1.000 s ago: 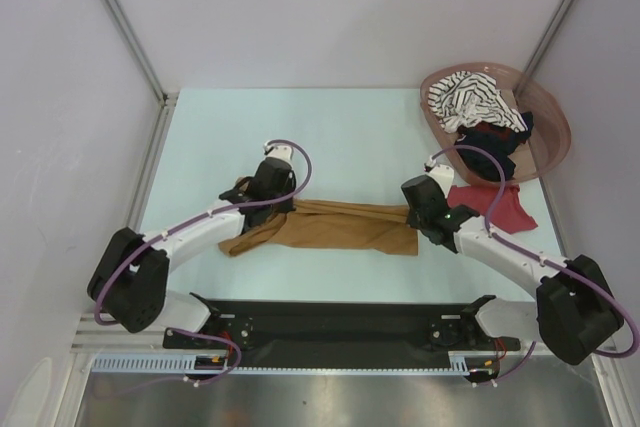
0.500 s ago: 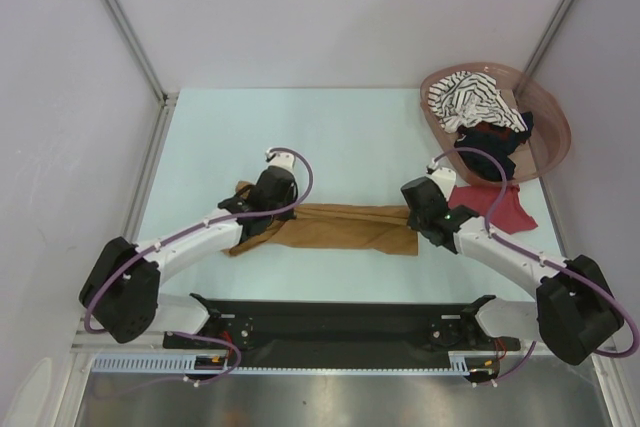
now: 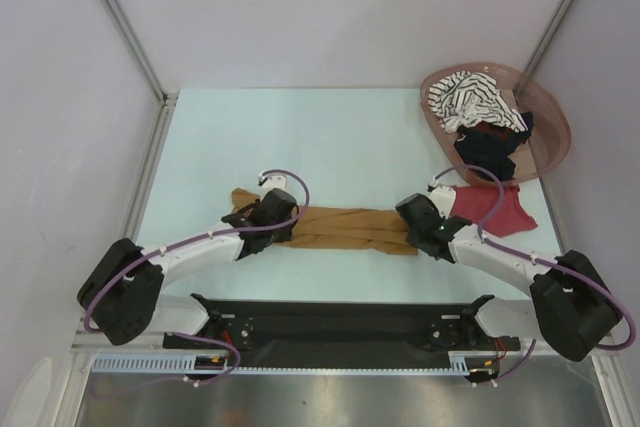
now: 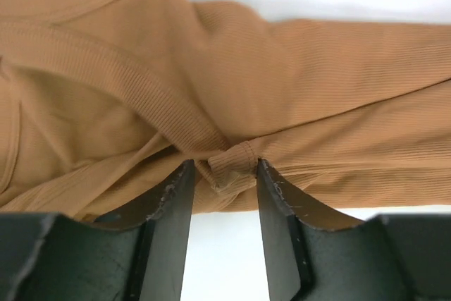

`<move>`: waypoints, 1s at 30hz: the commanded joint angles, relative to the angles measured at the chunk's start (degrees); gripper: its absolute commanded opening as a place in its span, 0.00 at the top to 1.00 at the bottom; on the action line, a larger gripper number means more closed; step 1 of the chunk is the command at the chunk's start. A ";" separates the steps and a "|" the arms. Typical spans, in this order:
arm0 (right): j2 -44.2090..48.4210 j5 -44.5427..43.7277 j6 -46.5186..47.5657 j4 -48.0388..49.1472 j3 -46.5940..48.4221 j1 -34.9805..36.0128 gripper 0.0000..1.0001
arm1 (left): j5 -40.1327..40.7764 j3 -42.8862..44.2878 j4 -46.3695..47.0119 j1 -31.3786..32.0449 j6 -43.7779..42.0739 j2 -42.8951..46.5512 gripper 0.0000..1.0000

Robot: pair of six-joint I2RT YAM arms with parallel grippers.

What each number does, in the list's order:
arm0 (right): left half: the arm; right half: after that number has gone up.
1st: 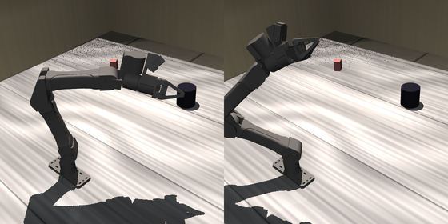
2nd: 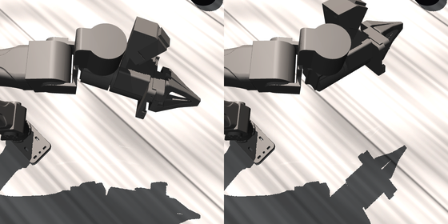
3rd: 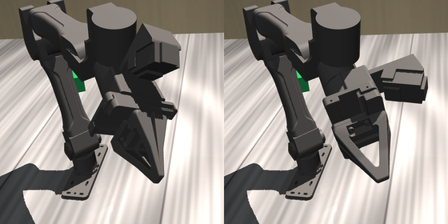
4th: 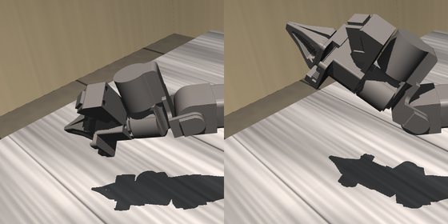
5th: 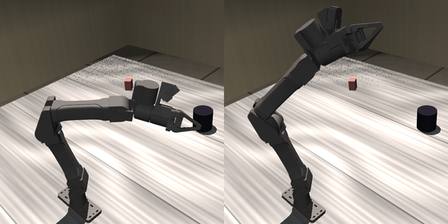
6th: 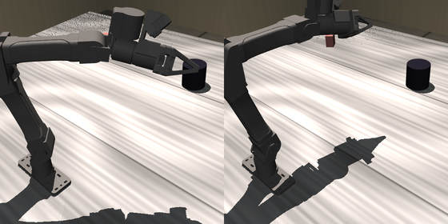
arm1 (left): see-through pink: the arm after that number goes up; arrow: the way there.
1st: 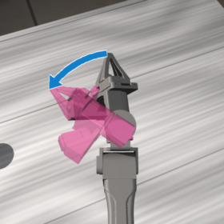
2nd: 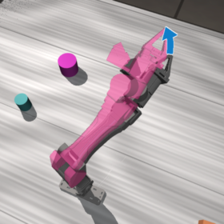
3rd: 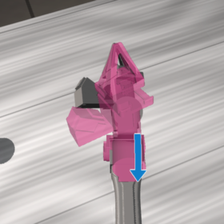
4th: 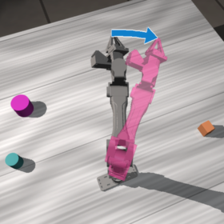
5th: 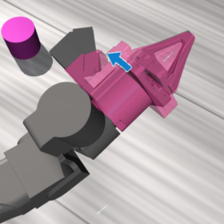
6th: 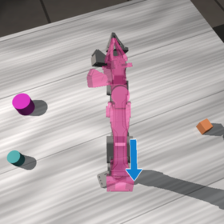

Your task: Fold and stack the tank tops

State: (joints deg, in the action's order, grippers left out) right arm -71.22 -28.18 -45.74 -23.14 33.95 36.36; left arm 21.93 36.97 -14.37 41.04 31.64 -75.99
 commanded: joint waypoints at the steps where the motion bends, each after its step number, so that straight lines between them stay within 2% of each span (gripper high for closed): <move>1: 0.64 -3.98 -4.09 -2.26 -0.73 1.17 0.73 | 3.82 -1.90 -0.66 0.36 3.34 4.78 0.53; 4: 3.19 -5.03 -4.97 -3.23 -1.26 1.52 0.64 | 5.30 -2.34 -2.06 0.36 3.61 7.77 0.51; 5: 4.15 -5.39 -5.33 -3.58 -1.43 1.78 0.54 | 5.92 -2.43 -2.50 0.36 3.69 8.48 0.51; 8: 7.67 -6.71 -5.07 -4.55 -1.26 2.31 0.53 | 6.98 -2.25 -4.43 0.36 4.04 11.12 0.50; 10: 10.12 -6.62 -3.40 -3.85 -1.17 2.22 0.53 | 6.55 -2.17 -4.61 0.36 3.96 13.13 0.41; 14: 12.24 -4.43 0.81 -1.04 -0.64 2.23 0.55 | 4.70 -2.34 -4.00 0.45 3.69 15.51 0.33; 19: 11.28 3.65 5.30 5.99 -0.38 2.14 0.55 | 4.61 -2.17 -4.00 0.27 4.22 15.17 0.26; 22: 8.91 7.08 6.45 9.07 -0.47 1.61 0.56 | 2.59 -1.38 -3.56 -0.69 4.22 13.68 0.26; 25: 5.92 8.58 6.36 9.78 -0.64 1.43 0.62 | -0.21 -0.15 -1.98 -1.05 3.87 12.45 0.28; 29: 4.16 9.64 4.87 9.25 -2.22 0.65 0.77 | -4.96 2.04 0.75 -1.05 1.94 9.20 0.32; 30: 4.33 9.81 3.82 9.07 -3.18 0.38 0.77 | -5.49 2.57 1.10 -1.05 1.68 8.41 0.35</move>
State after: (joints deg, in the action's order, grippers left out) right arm -66.92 -19.81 -40.75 -15.53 32.05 37.56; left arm 20.45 35.92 -17.19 40.32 34.52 -65.95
